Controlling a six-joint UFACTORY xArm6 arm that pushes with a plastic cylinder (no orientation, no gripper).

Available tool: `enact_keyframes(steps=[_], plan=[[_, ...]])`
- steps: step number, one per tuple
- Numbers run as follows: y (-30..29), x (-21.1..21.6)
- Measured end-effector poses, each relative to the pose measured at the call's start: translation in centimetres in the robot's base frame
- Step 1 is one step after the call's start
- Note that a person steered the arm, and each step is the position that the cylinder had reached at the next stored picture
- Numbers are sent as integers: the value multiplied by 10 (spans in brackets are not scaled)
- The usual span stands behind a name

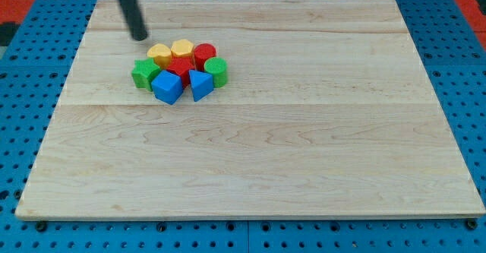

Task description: Move your arm towards centre right

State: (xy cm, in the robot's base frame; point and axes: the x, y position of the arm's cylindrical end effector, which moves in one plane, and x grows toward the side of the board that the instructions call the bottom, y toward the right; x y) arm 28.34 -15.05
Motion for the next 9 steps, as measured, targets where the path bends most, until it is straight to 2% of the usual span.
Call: enact_keyframes(steps=[1,2,4,5,6,7,9], plan=[[66,24],[85,55],[80,91],[58,106],[67,125],[124,129],[187,123]])
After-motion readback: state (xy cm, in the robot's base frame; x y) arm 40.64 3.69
